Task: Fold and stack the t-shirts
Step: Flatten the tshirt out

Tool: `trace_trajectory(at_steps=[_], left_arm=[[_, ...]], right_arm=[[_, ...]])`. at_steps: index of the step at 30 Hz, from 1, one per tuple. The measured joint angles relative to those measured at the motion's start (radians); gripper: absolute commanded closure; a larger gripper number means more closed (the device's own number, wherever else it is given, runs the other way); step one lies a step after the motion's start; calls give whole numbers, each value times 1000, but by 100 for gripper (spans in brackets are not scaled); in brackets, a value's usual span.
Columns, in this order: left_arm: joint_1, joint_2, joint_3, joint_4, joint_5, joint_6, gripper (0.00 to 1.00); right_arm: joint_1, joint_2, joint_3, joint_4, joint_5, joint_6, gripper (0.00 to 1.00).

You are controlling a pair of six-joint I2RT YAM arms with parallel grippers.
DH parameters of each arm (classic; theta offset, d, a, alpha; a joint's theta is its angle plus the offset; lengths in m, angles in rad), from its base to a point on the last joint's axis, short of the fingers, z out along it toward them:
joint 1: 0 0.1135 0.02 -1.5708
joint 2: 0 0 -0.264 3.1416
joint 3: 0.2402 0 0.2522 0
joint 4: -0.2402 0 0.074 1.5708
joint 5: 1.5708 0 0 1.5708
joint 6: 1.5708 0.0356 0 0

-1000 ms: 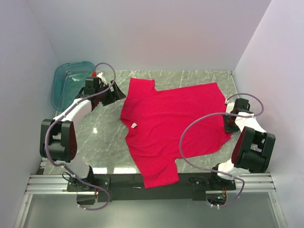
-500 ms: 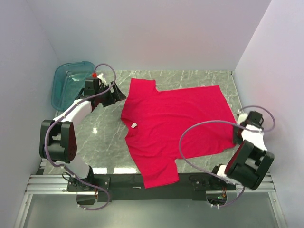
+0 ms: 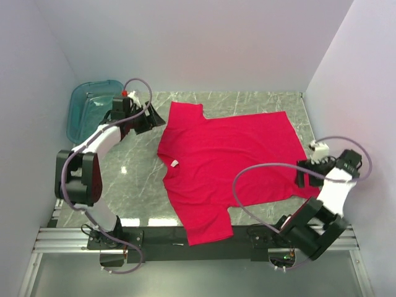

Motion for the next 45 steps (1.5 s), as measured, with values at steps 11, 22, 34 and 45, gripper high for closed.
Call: trace_trajectory(at_steps=[11,22,34,45], left_arm=[[0,580,597,-53,10,31,35],[-27,823,846,46,-49,-43,39],[-72,972,1040,63,-163,-112,52],[-74,1029,1160,-18,-209,-93,55]], right_arm=[[348,280,175,-61,-407,42,32],[352,279,169,-33,-440,94,32],[337,278,169,-74,-480,85,32],[313,278,171,-96,-498,74,32]])
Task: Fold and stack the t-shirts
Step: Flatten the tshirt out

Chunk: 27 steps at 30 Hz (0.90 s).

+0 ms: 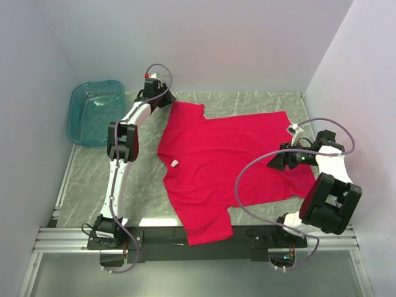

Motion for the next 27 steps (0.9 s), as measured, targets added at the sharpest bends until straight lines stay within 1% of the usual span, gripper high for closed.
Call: trace_trajectory(at_steps=[12,14,15,17,21,24,27], left_arm=[[-37,11,86,-169,-45,131,64],[-44,11,88,-178,-49,150,68],[-47,11,89,-181,-53,157,74],[-50,11,90,-190,-63,170,80],[-50,11,91,-199,-71,186,100],[-50,11,91,-198,-70,194,100],[-50,3,72,-181,-68,196,100]], right_arm=[[-60,14,34,-49,-41,-31,33],[-72,22,37,-60,-50,-42,33],[-77,26,37,-65,-55,-46,33],[-85,27,37,-76,-57,-53,33],[-90,29,37,-90,-58,-64,33],[-90,45,42,-84,-49,-54,33],[-82,71,67,-49,0,2,35]])
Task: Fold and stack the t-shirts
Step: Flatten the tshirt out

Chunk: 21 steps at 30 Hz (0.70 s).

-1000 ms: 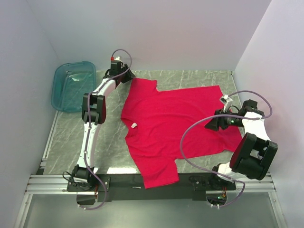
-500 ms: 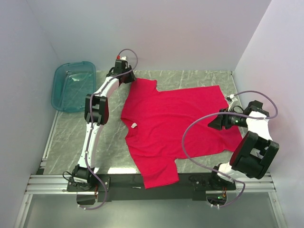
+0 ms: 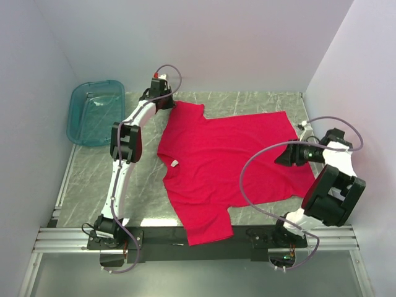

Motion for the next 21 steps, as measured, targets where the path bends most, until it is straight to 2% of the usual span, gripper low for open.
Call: trace_trajectory(at_steps=[3,6,10,13,17,21], left_arm=[[6,-32,-55,21,2,2,100],[15,-111,-182,39,5,2,100],[41,-253,-415,81,6,0,100],[59,-333,-529,102,6,-3,100],[69,-367,-566,141,10,-14,100],[72,-367,-566,163,29,-32,100]], right_arm=[[20,51,67,70,99,102,35],[61,130,174,142,217,206,35],[146,300,378,238,426,368,35],[191,467,573,262,517,459,34],[222,665,809,263,564,553,34],[231,842,1042,248,605,661,40]])
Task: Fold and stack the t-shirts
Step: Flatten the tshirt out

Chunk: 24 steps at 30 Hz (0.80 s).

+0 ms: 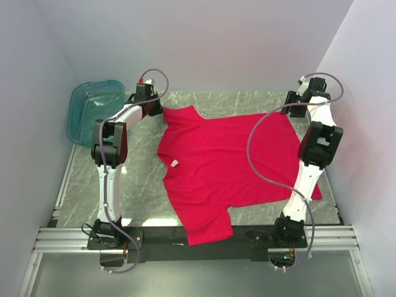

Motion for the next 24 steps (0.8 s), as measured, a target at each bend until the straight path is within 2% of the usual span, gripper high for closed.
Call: trace_trajectory(at_steps=[3,9,15,24], left_arm=[[4,0,0,8,15,-8,100],[18,0,3,7,41,-12,100],[23,1,35,8,74,-25,100],[23,2,41,12,101,-32,100]], right_arm=[[3,112,163,-4,38,80,41],[6,248,373,-34,78,175,44],[11,257,386,-71,110,188,49],[22,284,416,-221,180,147,48]])
